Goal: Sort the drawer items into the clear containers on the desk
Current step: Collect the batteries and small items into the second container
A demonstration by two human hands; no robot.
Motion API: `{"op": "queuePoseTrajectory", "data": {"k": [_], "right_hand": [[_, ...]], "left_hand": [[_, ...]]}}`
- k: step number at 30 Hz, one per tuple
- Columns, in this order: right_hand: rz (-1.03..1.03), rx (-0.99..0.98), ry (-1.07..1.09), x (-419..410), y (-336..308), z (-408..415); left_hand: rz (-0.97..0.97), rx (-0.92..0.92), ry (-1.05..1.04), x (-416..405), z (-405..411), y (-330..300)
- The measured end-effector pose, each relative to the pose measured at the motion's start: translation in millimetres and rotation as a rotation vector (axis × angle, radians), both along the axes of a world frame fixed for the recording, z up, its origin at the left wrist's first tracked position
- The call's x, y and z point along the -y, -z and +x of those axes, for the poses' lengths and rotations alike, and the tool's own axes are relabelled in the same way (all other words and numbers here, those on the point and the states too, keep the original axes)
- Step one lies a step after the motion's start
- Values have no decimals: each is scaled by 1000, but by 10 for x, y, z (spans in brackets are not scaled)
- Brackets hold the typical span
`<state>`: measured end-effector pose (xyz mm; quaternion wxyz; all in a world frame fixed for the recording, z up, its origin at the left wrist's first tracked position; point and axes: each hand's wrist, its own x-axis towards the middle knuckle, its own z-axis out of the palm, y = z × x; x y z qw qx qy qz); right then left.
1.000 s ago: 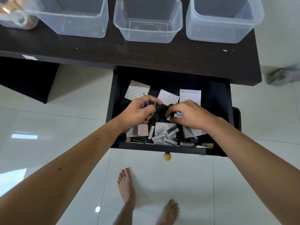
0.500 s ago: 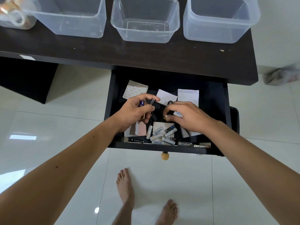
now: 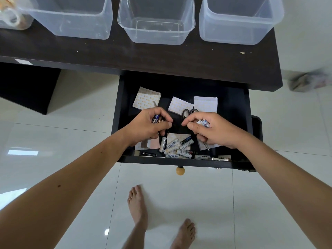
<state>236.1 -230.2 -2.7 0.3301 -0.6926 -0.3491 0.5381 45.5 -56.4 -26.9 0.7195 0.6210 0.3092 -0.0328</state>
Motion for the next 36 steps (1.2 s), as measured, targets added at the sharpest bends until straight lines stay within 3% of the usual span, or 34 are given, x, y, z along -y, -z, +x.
{"op": "queuePoseTrajectory", "data": {"k": [5, 9, 14, 20, 30, 36], "right_hand": [[-99, 12, -23, 48, 18, 49], [-76, 302, -206, 49, 103, 64], [-30, 553, -401, 25, 194, -4], [-16, 663, -464, -2, 276, -3], [57, 536, -257, 23, 298, 37], [37, 445, -120, 74, 226, 63]], "left_hand": [[104, 46, 119, 9, -32, 10], [115, 17, 144, 24, -37, 32], [429, -43, 199, 42, -31, 26], [545, -68, 323, 83, 8, 63], [728, -187, 461, 111, 78, 113], [767, -213, 436, 92, 87, 120]]}}
